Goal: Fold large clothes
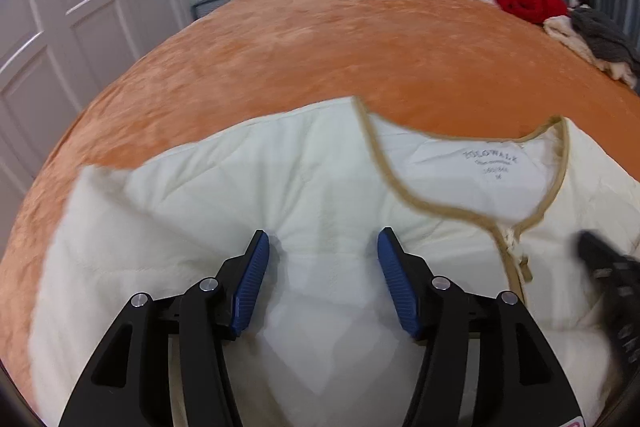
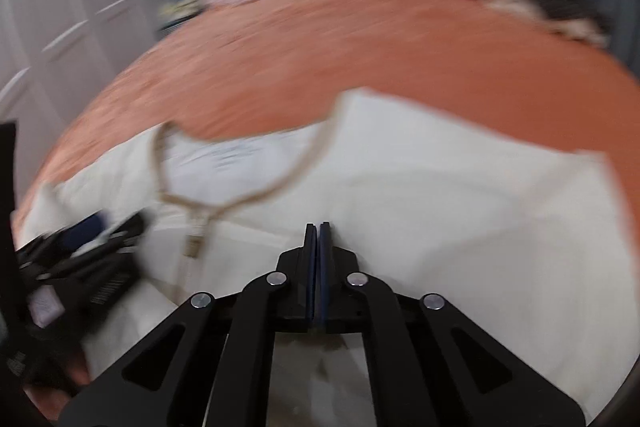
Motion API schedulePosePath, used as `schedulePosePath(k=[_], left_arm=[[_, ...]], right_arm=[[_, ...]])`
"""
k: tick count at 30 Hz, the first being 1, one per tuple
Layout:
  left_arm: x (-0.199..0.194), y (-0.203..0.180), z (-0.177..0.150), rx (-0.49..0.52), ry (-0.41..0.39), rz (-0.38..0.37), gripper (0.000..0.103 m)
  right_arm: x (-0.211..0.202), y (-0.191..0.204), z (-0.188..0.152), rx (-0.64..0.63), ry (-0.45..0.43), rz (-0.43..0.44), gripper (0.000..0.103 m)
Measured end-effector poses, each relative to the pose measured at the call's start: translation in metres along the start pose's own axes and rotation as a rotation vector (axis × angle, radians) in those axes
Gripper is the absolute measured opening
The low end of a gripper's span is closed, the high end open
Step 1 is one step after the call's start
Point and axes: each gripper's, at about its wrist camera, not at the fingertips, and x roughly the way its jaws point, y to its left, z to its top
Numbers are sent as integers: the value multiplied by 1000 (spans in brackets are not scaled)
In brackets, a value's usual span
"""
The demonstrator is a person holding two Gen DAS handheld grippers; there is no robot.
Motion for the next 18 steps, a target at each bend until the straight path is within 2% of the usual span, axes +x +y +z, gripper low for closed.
schedulePosePath(k=[1,3,4,5,6,7,9,10,11,14,16,18], left_arm=[[-15,8,-4,-28,13,-15,57],[-60,30,-25,-58,-13,-92,57],[-79,40,-37,-61,-23,-110,65],[-104,55,-56,-64,-28,-131,71],[-121,67,-71,-69,-29,-150,81],[-145,89,-97,-80,-19,-180,85],[-171,122,-135,-97,36,-194,85],[-184,144,-161,-118,80,-171,85],[-193,158,-178,-140,108,-154,85],[-216,202,-227,-254,175,-150,85],[-221,221,-252,-354,223,-163,85],[-222,231,-269,-423,258,-186,85]], right_arm=[[-29,-13,-7,52,-35,-11,13],[-80,-35,-32,105,-73,75,34],[-108,-49,-50,104,-76,106,49],[-129,-61,-65,95,-78,116,56],[-159,-79,-89,75,-73,111,59],[-182,-93,-109,56,-59,99,64],[-232,-129,-155,24,-3,59,69],[-251,-145,-173,28,29,42,73],[-263,-158,-187,41,64,33,77],[-292,-199,-234,143,168,39,78],[-295,-213,-246,210,196,52,80],[-290,-227,-259,324,231,108,80]])
